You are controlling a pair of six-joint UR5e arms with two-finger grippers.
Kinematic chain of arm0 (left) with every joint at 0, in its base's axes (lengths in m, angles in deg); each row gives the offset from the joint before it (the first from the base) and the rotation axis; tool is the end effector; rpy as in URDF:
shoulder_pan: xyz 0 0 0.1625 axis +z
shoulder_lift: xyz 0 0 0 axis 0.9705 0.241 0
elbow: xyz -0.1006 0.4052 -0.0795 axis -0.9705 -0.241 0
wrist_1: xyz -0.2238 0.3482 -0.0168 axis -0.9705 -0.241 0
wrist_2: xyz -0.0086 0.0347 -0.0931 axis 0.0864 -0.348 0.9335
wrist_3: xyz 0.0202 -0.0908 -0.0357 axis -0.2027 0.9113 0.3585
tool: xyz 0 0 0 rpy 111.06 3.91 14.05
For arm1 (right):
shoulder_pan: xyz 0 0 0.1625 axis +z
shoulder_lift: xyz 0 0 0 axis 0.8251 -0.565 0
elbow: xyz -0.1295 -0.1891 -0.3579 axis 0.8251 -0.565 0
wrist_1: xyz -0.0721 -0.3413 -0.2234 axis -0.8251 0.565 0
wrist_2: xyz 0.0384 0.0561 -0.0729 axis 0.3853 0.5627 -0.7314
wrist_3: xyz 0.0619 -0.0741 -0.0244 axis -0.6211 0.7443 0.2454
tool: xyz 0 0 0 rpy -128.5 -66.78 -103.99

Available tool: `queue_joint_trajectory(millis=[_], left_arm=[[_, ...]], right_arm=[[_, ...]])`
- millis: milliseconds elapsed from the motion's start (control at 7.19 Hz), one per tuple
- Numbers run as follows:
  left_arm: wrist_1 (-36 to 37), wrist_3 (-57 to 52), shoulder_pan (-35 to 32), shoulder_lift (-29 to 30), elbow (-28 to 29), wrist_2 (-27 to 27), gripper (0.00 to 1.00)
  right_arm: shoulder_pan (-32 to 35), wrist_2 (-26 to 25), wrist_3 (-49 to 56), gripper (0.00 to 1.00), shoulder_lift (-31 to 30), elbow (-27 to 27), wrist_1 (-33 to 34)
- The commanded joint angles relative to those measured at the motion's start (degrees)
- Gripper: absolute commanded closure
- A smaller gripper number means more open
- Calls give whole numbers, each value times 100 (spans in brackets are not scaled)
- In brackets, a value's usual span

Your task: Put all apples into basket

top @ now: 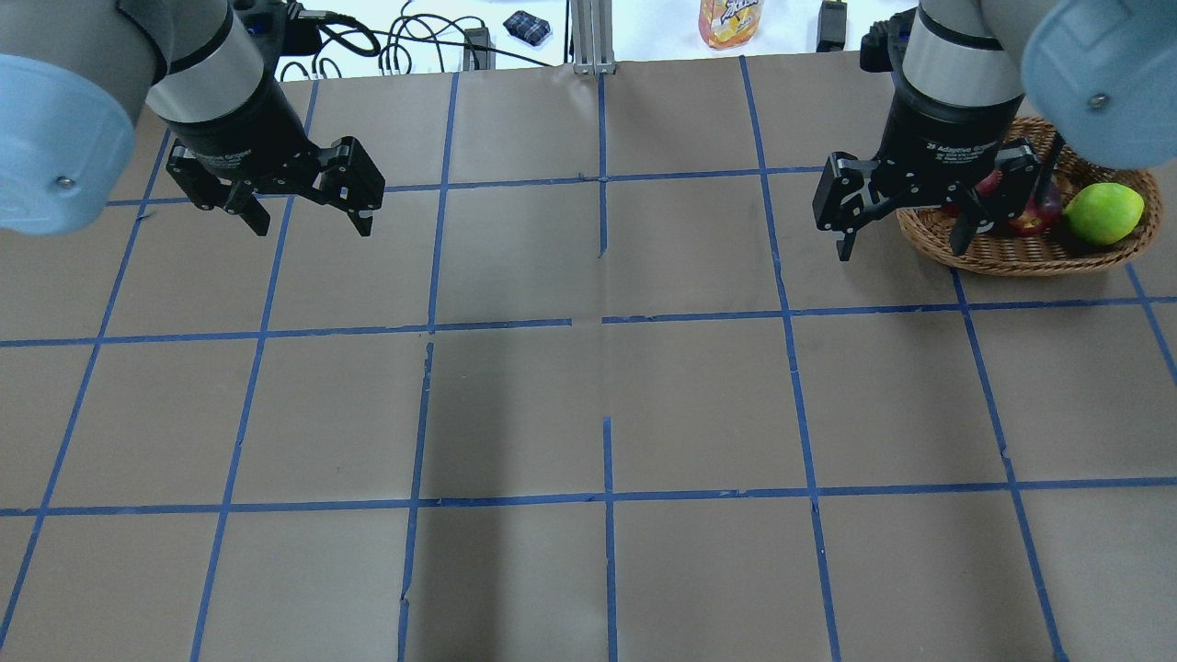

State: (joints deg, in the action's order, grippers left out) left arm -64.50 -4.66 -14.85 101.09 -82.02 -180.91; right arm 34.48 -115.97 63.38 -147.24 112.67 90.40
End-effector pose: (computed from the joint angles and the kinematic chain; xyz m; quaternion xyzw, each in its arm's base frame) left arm -0.1372 -0.4945 0.4859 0.0161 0.9996 -0.0120 0.0193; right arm 0.1254 -0.4778 0.4743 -0.0325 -0.9961 -0.0683 0.0450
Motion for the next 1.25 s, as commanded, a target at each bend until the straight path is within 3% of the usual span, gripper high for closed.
queue_joint_trajectory(millis=[0,1112], left_arm=[[8,1,3,5,9,3,0],[-71,62,-6,119,220,170,0]], right_arm=[[-78,345,-67,0,-189,95,31],[-96,373,-428,0,-497,217,57]])
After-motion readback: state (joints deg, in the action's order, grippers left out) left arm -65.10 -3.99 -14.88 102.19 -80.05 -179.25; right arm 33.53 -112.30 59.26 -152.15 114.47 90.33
